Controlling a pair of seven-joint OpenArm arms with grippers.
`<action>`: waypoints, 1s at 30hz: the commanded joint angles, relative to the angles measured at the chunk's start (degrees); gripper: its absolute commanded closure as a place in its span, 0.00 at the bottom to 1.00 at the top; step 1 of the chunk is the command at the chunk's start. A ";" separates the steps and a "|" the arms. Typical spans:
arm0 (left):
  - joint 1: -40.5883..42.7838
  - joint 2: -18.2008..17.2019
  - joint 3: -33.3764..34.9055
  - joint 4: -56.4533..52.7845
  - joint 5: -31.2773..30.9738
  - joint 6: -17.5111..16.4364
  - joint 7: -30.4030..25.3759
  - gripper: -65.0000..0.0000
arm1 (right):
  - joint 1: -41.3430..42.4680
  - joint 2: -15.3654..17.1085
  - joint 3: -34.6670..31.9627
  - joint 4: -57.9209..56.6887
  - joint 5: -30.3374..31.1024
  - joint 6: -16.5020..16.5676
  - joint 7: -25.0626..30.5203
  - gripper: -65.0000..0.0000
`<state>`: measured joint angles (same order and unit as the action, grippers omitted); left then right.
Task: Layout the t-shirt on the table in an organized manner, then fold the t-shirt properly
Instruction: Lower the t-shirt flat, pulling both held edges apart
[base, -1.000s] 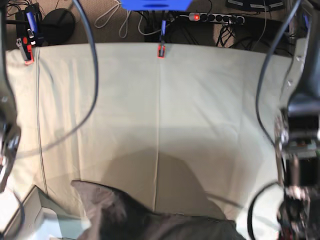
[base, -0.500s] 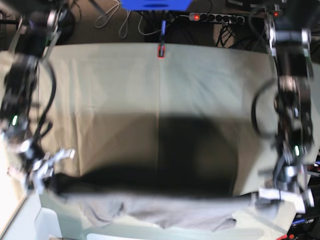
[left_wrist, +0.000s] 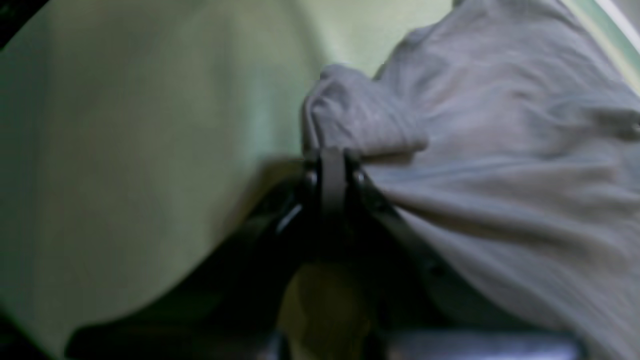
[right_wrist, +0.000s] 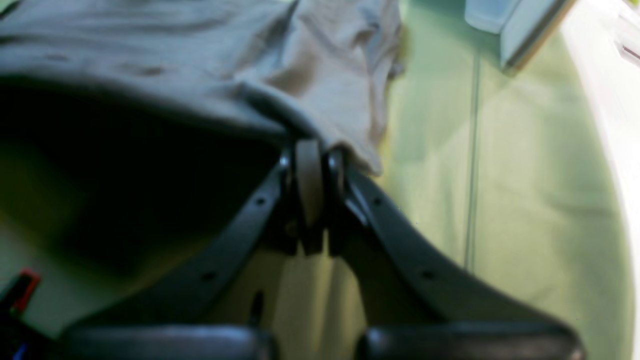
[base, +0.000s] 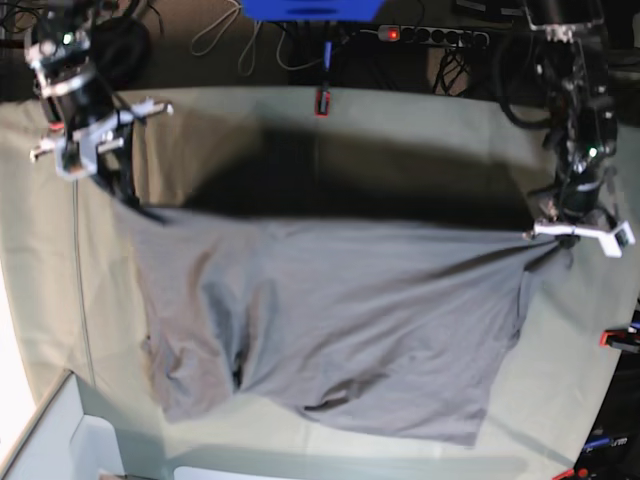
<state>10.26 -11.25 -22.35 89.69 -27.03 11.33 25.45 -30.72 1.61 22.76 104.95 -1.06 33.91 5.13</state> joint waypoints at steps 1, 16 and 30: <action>0.07 -0.67 -0.64 0.99 0.43 0.23 -1.67 1.00 | -0.88 0.46 0.40 -0.37 1.02 -0.20 3.18 1.00; 8.77 -0.67 -0.64 2.13 0.43 0.14 -1.41 1.00 | -4.23 0.46 3.30 -16.99 1.02 -0.20 17.16 1.00; 7.72 0.04 -0.29 1.78 -0.09 0.14 -1.14 0.94 | -4.14 -0.51 3.13 -19.98 1.02 -0.20 17.16 1.00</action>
<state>18.28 -11.00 -22.50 90.52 -26.92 11.62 25.41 -34.35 0.80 25.61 84.20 -1.06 33.78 20.64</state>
